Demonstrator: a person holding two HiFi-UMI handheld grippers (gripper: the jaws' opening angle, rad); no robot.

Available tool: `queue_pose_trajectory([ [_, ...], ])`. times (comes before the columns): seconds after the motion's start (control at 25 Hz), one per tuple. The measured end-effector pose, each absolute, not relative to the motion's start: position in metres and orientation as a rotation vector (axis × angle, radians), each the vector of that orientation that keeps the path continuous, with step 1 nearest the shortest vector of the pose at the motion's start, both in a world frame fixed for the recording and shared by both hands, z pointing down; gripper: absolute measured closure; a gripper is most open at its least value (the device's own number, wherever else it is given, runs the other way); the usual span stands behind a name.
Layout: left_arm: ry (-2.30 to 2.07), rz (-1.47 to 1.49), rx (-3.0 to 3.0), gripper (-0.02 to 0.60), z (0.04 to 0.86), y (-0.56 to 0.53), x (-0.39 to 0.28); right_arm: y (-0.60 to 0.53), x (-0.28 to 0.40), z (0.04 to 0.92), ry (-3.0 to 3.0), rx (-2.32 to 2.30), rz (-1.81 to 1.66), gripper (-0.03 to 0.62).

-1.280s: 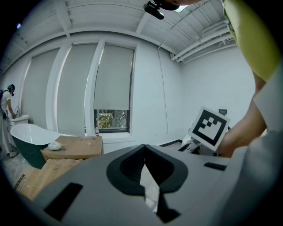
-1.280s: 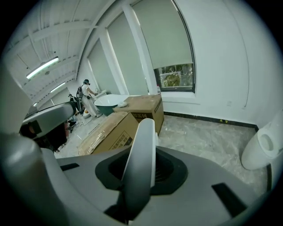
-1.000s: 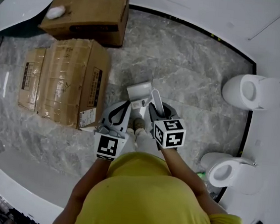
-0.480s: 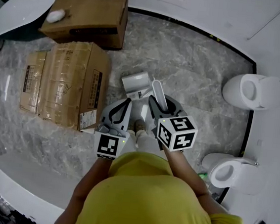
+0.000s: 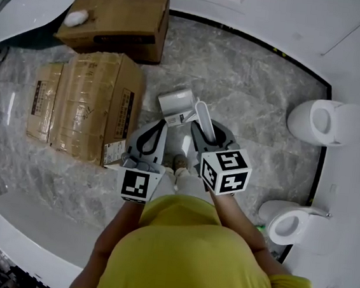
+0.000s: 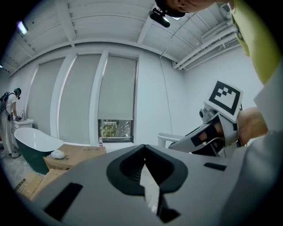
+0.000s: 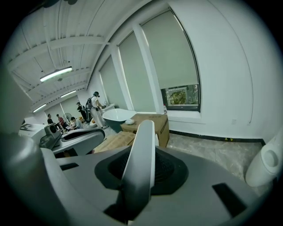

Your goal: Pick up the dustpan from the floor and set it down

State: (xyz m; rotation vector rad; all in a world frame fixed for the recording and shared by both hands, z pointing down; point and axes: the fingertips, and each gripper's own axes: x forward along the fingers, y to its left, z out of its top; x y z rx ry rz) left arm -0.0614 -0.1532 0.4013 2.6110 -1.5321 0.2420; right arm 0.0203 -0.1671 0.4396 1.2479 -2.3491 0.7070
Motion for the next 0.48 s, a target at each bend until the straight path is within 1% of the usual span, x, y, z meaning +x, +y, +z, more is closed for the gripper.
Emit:
queue_pose_trajectory([
  [0.48,-1.544,0.302,2.575,0.583,0.417,-0.150,-0.066,-0.182,0.042,0.510,-2.245,1.328,0.819,0.490],
])
